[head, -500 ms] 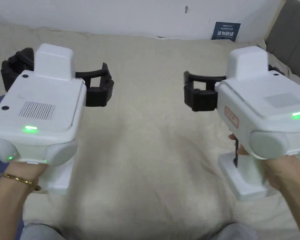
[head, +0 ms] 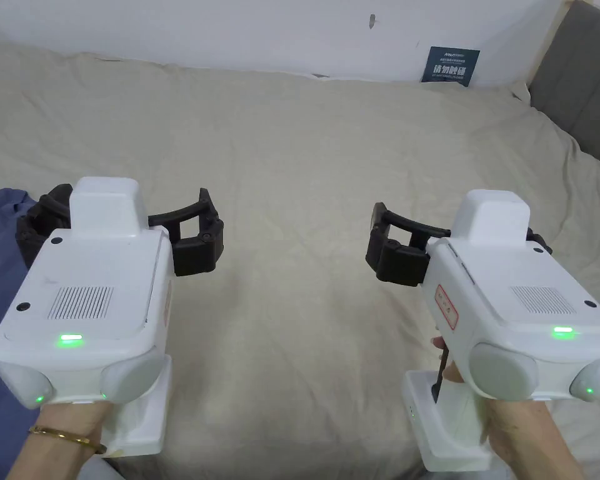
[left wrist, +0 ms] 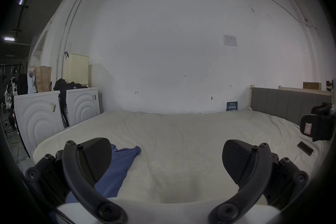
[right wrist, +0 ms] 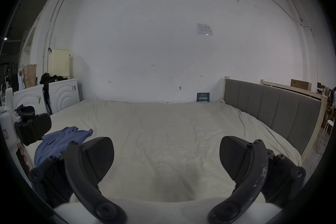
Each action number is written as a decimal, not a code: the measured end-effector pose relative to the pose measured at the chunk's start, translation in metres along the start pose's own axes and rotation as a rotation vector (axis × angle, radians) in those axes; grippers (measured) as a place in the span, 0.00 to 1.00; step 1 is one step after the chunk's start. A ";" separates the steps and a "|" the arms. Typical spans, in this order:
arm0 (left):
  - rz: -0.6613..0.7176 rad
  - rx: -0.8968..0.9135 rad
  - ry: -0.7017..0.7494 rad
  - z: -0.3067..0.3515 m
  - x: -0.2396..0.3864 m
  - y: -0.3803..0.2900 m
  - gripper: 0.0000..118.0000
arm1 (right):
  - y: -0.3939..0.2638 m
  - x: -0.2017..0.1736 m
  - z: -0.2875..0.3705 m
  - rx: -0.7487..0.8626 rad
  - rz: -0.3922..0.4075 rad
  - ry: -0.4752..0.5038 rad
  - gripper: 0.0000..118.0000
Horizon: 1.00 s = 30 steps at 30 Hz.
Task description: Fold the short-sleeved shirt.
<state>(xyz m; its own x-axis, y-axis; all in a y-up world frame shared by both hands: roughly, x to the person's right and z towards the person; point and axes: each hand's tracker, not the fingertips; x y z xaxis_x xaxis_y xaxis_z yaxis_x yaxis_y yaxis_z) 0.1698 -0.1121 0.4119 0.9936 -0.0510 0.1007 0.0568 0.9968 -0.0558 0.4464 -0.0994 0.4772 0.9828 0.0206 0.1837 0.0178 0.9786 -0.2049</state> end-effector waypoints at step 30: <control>-0.027 -0.014 -0.060 0.009 0.006 0.008 0.01 | 0.004 -0.003 0.003 -0.023 -0.022 0.019 0.01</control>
<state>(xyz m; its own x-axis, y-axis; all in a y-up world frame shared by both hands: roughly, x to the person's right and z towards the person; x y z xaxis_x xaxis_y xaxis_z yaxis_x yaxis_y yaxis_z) 0.1751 -0.1035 0.4205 0.9841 -0.0737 0.1613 0.0853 0.9942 -0.0658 0.4426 -0.0948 0.4783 0.9854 -0.0054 0.1702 0.0439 0.9738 -0.2231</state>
